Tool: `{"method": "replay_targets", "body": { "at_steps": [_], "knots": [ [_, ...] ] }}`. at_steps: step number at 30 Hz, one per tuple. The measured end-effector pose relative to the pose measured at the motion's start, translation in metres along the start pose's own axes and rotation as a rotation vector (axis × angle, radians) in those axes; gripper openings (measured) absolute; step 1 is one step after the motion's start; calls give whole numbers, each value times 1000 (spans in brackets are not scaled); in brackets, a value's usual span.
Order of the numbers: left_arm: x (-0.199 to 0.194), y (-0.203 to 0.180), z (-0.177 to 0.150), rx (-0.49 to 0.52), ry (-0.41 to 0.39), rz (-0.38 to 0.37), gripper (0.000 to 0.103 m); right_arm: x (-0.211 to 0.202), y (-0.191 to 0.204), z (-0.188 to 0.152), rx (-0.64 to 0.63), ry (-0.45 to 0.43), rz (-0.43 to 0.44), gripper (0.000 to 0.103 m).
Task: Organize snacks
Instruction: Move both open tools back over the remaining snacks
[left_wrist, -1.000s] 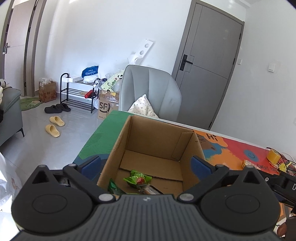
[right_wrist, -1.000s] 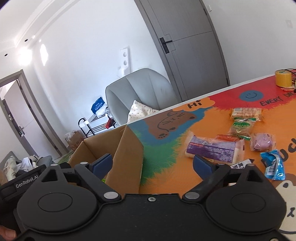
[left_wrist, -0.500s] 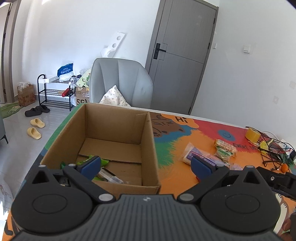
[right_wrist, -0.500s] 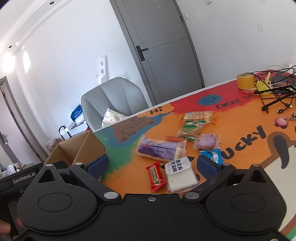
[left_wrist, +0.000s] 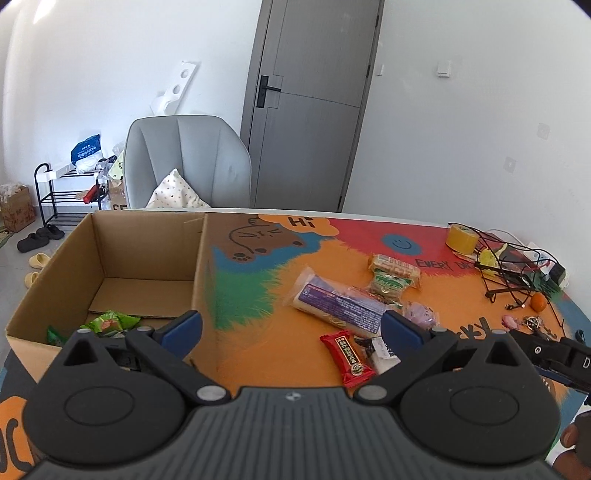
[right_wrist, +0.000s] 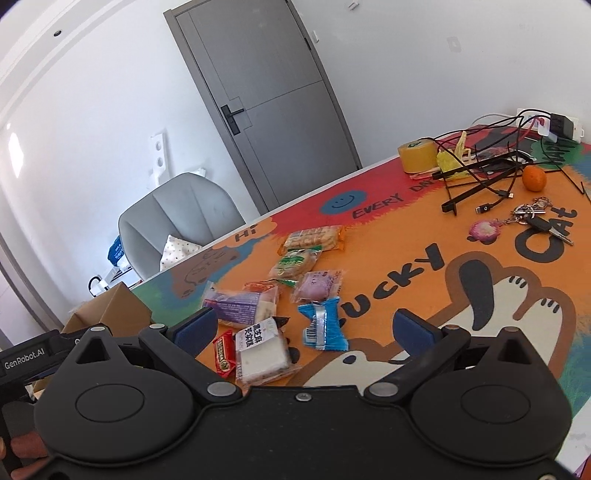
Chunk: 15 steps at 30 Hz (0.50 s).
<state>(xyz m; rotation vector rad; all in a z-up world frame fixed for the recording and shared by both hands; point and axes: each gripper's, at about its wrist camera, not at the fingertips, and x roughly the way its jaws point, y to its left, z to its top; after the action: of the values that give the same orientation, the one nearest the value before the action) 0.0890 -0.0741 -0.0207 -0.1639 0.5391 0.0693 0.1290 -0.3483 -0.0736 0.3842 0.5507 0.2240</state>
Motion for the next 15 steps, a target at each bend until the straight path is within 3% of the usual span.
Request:
{"method": "replay_targets", "body": {
  "at_steps": [10,15],
  "knots": [
    [33,-17,-12,-3,60,-19,99,20,-13,-6,11,45,-20,101],
    [54,-25,-19,17,80,-9,92,37,-18,-8,11,69,-35,100]
  ]
}}
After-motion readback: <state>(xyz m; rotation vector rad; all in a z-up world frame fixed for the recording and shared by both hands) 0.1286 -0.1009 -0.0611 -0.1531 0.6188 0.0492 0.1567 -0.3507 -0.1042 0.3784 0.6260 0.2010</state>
